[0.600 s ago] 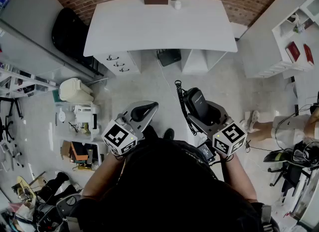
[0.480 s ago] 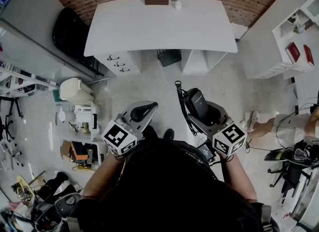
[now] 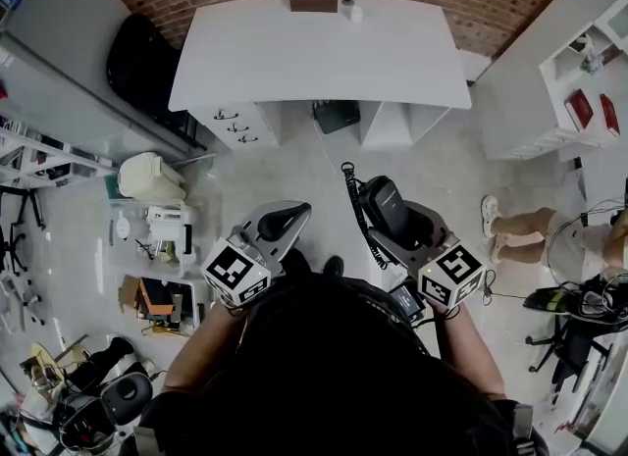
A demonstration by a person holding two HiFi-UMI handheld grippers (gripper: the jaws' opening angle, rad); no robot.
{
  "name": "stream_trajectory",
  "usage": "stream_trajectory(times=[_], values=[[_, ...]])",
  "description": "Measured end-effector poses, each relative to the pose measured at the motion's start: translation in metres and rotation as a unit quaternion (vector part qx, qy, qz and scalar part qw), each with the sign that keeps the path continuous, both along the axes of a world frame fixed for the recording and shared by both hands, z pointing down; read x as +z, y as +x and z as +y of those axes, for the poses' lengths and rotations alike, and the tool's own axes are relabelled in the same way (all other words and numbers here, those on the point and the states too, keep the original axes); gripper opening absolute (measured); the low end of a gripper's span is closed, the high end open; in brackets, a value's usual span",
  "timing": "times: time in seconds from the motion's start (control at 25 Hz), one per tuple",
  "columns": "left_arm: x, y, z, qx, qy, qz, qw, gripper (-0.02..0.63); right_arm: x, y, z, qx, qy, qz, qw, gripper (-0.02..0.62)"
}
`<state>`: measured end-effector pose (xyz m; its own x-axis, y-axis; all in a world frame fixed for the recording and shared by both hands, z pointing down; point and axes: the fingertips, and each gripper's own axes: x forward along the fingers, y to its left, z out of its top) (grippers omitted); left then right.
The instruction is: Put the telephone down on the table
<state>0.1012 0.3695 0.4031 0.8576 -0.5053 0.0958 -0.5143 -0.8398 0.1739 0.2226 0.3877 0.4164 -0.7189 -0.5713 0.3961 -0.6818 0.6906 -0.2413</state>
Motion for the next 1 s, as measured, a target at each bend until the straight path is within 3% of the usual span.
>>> stream_trajectory(times=[0.4,1.0], values=[[0.004,-0.033,-0.036,-0.003,-0.004,0.007,1.0,0.006,0.006,-0.033,-0.037,0.002,-0.008,0.006,1.0,0.273],[0.009,-0.154,-0.128,-0.016,-0.015,0.014,0.9997,0.006,0.005,-0.131,-0.139,0.023,-0.011,0.015,1.0,0.273]])
